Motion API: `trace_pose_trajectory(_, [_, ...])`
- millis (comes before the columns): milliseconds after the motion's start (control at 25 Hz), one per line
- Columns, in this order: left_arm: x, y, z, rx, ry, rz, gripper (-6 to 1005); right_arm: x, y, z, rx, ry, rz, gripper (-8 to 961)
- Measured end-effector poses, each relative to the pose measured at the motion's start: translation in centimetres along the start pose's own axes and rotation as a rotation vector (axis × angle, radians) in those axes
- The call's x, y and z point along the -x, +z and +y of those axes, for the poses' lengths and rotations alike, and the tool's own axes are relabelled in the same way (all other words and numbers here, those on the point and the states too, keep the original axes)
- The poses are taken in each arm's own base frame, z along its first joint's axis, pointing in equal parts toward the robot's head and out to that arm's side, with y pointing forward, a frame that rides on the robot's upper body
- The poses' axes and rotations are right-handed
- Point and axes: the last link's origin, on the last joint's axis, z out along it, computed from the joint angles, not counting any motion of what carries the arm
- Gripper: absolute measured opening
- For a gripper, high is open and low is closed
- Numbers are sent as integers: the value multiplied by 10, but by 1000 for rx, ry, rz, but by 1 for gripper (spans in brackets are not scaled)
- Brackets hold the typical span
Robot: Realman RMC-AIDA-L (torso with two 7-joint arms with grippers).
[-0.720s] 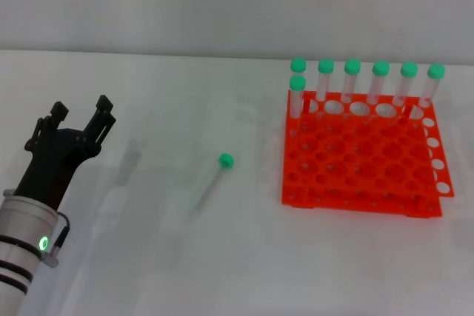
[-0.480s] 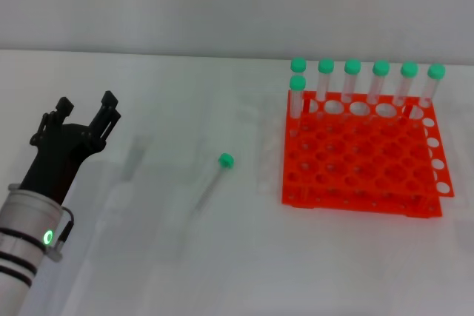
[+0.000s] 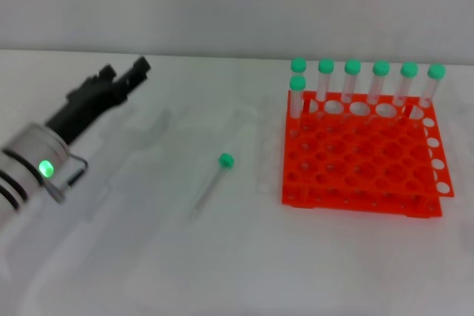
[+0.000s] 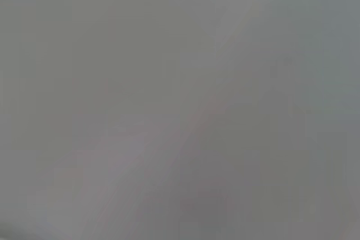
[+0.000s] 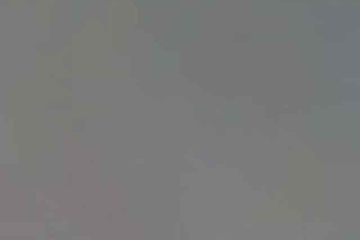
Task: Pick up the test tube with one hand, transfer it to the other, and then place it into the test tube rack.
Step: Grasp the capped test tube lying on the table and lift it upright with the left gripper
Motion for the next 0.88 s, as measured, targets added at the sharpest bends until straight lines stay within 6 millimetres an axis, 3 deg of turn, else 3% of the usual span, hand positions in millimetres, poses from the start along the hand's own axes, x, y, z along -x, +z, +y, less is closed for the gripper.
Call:
trace_pose_trajectory(280, [-63, 24, -3, 186, -88, -239, 826, 1, 2, 1, 5, 1, -4, 851])
trace_pose_trajectory(400, [-85, 32, -3, 191, -52, -429, 822, 3, 4, 1, 7, -4, -11, 851])
trace_pose_trajectory(680, [-117, 47, 17, 146, 90, -765, 813, 4, 6, 2, 9, -5, -13, 849])
trace_pose_trajectory(880, [-119, 61, 37, 67, 122, -961, 806, 5, 8, 3, 13, -5, -14, 849])
